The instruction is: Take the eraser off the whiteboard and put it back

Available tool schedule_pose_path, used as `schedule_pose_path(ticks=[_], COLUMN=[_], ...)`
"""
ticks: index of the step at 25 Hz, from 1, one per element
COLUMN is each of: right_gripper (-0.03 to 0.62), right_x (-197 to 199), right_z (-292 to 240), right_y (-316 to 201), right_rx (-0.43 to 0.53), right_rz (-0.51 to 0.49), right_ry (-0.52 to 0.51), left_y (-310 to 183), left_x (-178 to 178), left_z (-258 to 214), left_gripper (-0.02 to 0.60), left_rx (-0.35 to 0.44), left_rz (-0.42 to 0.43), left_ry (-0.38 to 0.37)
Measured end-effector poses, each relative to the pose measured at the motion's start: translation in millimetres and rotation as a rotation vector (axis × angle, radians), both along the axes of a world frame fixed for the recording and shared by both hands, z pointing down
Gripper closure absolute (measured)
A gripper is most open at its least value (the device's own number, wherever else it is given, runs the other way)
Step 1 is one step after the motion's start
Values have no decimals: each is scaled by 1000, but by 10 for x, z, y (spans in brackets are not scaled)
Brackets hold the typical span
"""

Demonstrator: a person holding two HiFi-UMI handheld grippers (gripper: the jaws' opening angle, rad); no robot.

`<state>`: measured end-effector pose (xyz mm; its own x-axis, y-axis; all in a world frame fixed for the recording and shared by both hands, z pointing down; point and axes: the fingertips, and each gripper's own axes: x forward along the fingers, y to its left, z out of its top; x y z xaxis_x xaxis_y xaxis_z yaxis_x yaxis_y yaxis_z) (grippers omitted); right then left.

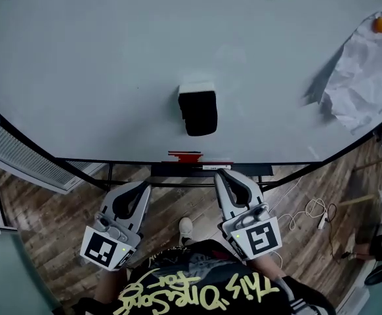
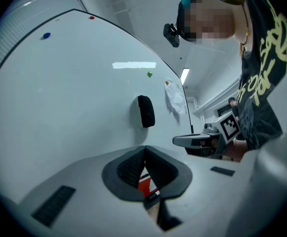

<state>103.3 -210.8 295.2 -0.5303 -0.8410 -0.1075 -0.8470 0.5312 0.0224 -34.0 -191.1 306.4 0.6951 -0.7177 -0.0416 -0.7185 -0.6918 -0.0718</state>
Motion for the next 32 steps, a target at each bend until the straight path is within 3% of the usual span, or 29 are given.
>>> schedule_pose_path(ticks=[9, 28, 32], right_gripper=[583, 580, 540], right_x=[91, -16, -45], right_z=[-32, -384, -399], right_y=[-356, -319, -294], right_rx=[1, 53, 53], right_rz=[19, 229, 231], right_ry=[24, 24, 43], left_y=[-404, -462, -446], left_x=[-35, -281, -379], left_z=[13, 102, 117], left_gripper=[574, 574, 574], left_rx=[8, -25, -33], left_rz=[-7, 148, 156], left_ry=[8, 5, 5])
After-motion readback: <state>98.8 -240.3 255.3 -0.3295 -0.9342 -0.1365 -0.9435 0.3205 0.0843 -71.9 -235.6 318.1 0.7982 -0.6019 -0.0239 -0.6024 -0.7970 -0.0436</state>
